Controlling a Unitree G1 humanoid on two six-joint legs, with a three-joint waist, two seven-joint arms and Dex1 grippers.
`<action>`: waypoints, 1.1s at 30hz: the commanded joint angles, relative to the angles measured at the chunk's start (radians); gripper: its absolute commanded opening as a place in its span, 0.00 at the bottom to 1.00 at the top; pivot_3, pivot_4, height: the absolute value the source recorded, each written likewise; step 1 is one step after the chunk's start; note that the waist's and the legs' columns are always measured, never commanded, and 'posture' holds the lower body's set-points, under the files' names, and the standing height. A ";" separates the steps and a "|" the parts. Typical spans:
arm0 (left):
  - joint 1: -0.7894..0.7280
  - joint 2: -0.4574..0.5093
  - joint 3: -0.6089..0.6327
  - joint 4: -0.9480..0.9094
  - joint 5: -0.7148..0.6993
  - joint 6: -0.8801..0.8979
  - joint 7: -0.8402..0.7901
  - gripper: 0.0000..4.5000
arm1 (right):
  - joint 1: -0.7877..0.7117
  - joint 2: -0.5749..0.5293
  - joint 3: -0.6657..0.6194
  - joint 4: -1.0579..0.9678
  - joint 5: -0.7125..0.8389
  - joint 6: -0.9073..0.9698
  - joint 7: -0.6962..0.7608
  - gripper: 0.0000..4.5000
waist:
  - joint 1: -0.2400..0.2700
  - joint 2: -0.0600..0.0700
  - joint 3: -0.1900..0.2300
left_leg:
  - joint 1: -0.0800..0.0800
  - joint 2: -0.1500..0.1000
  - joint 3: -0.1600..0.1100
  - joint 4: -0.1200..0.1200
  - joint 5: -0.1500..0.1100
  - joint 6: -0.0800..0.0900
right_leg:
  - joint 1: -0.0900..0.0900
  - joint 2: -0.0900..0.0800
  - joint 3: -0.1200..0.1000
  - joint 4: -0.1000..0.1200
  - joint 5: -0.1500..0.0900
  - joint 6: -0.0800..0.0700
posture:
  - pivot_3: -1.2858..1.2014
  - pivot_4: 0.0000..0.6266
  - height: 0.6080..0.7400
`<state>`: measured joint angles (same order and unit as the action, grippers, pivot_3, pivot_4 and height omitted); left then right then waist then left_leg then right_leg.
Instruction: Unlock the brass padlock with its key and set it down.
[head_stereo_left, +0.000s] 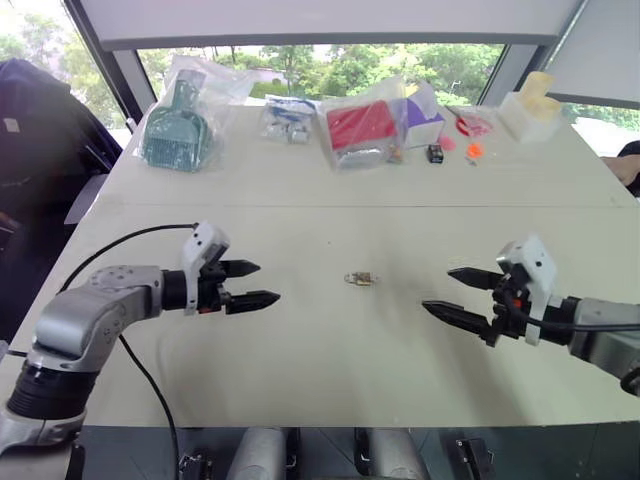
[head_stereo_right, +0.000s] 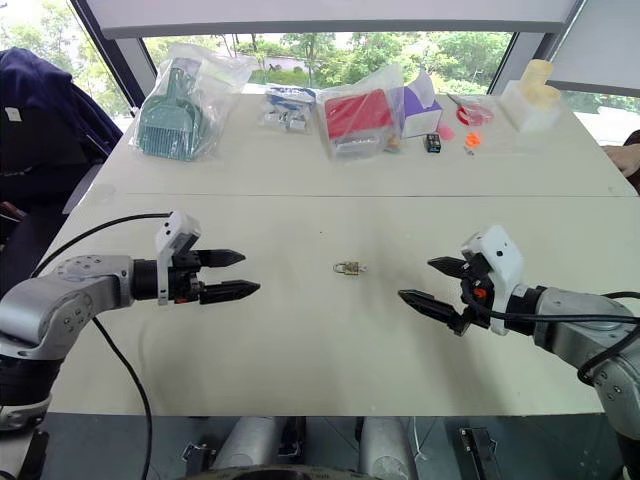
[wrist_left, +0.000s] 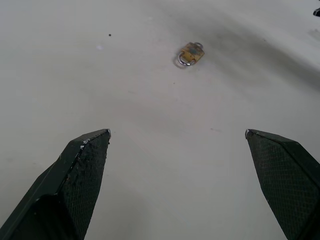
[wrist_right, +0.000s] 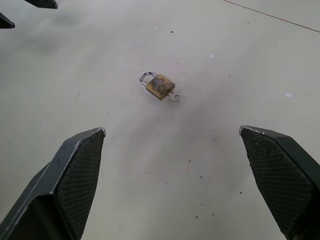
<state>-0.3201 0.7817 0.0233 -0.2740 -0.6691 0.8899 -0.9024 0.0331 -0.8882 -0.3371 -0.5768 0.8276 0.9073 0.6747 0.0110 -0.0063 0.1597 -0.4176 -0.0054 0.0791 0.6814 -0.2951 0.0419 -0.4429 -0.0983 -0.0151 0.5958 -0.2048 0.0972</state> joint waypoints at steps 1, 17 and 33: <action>-0.010 -0.003 0.036 -0.023 -0.007 -0.009 0.015 1.00 | -0.012 0.005 -0.003 -0.019 -0.005 -0.021 -0.002 0.99 | 0.000 0.000 0.000 | 0.000 0.000 0.000 0.000 0.000 0.000 | 0.000 0.000 0.000 0.000 0.000 0.000 | 0.52 0.24 1.00; -0.022 -0.005 0.016 -0.038 0.001 0.031 0.053 1.00 | -0.060 0.039 0.045 0.007 -0.027 -0.017 -0.013 0.99 | 0.000 0.000 0.000 | 0.000 0.000 0.000 0.000 0.000 0.000 | 0.000 0.000 0.000 0.000 0.000 0.000 | 0.52 0.24 1.00; -0.262 0.041 -0.111 0.166 0.109 -0.082 -0.158 1.00 | -0.057 0.021 -0.010 -0.006 -0.032 0.007 -0.024 0.99 | 0.003 0.000 0.000 | 0.000 0.000 0.000 0.002 0.001 0.000 | 0.001 0.001 -0.001 0.001 0.000 0.000 | 0.52 0.24 1.00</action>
<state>-0.5339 0.8062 -0.0644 -0.1302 -0.5938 0.8537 -1.0049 -0.0256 -0.8562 -0.3045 -0.5434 0.7793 0.9117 0.6549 0.0138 -0.0064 0.1597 -0.4171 -0.0057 0.0793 0.6838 -0.2941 0.0419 -0.4414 -0.0972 -0.0165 0.5971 -0.2043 0.0967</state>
